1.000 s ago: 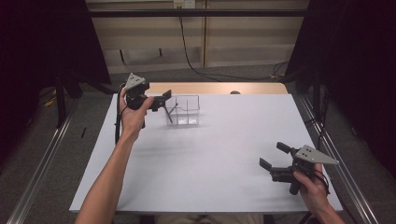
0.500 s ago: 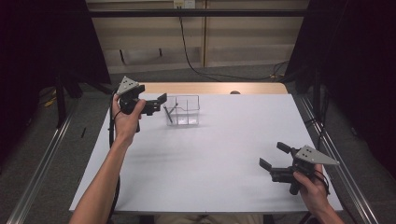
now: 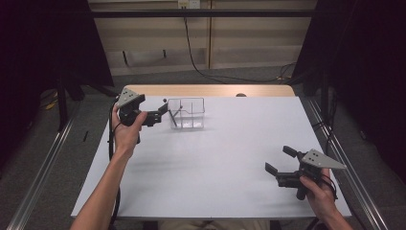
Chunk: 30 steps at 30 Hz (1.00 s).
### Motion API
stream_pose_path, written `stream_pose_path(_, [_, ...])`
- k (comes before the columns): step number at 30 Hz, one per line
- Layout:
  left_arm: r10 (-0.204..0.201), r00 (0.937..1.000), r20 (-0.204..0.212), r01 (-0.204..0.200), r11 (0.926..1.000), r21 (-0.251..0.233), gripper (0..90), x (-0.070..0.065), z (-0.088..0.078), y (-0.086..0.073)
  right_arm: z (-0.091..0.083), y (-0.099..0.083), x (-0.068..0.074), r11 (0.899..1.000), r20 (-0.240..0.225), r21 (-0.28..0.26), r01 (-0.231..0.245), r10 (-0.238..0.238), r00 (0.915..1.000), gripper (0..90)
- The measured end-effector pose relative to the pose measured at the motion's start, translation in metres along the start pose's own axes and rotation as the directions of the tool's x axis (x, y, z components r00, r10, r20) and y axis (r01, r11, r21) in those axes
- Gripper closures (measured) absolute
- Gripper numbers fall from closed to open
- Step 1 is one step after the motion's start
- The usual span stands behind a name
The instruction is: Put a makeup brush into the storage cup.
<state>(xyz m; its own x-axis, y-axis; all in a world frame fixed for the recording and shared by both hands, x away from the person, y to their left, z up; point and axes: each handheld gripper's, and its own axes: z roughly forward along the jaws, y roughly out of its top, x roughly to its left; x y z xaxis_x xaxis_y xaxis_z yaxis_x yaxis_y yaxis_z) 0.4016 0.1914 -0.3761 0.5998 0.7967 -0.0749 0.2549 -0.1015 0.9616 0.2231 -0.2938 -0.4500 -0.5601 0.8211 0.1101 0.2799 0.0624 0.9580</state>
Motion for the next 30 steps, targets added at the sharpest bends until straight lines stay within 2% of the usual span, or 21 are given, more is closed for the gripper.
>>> stream_pose_path(5, [0.005, 0.9999, -0.011, -0.005, 1.0000, 0.000, 2.5, -0.004, -0.008, -0.001, 0.000, 0.000, 0.000, 1.000, 0.000, -0.001, 0.000, 0.000, 1.0000, 3.3])
stream_pose_path(12, [-0.012, 0.9999, 0.002, 0.012, 0.9999, -0.008, 2.7, -0.006, -0.018, -0.008, 0.000, 0.000, 0.000, 1.000, -0.001, 0.002, 0.003, -0.003, 1.0000, 3.3])
stream_pose_path(30, [0.009, 0.9995, 0.029, -0.008, 0.9996, -0.028, 2.6, -0.018, -0.034, -0.024, 0.000, 0.000, 0.000, 1.000, 0.000, 0.000, -0.001, 0.001, 1.0000, 3.3])
